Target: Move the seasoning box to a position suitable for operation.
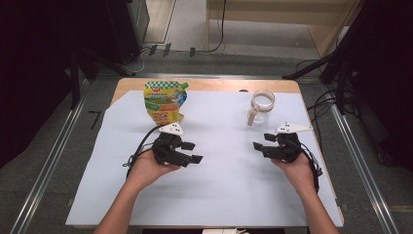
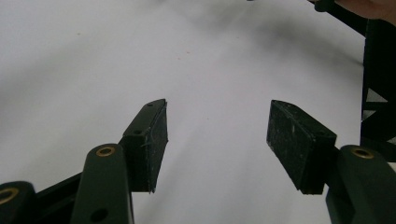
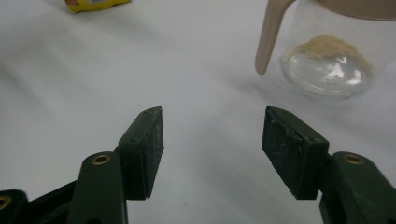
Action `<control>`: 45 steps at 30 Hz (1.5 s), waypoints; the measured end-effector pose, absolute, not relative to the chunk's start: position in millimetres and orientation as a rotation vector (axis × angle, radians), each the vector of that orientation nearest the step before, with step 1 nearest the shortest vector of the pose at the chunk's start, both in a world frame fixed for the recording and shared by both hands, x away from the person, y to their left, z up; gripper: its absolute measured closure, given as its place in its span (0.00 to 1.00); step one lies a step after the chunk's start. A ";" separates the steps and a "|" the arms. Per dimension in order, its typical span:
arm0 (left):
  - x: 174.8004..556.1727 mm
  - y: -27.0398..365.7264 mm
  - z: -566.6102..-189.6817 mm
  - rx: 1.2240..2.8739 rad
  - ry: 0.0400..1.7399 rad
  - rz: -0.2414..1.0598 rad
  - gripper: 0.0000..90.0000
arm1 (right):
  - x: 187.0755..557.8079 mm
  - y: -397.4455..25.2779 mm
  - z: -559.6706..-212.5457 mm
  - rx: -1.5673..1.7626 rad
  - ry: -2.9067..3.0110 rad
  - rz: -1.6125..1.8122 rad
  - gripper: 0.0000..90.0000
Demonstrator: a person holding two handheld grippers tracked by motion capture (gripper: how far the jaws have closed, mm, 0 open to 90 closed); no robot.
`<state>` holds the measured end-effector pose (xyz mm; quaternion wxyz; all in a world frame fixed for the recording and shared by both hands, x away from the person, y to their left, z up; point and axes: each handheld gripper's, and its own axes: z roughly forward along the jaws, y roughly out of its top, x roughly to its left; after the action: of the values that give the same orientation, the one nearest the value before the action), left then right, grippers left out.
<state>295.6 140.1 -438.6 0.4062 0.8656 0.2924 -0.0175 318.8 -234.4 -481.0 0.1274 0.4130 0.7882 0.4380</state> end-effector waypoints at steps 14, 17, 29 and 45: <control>296.1 148.8 -434.6 2.111 0.732 -0.078 0.43 | 356.4 -266.0 -485.2 1.327 2.222 1.216 0.44; 296.4 149.9 -434.4 2.107 0.734 -0.071 0.43 | 365.7 -273.9 -488.9 1.350 2.212 1.180 0.42; 296.5 147.8 -438.4 2.129 0.722 -0.061 0.43 | 387.9 -287.5 -497.9 1.406 2.162 1.204 0.37; 296.0 150.7 -439.6 2.126 0.727 -0.044 0.43 | 418.0 -261.3 -511.2 1.389 2.125 1.242 0.26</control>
<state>296.0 150.7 -439.6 0.4325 0.8529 0.2918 -0.0178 418.0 -261.3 -511.2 0.1570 0.4853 0.7426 0.4341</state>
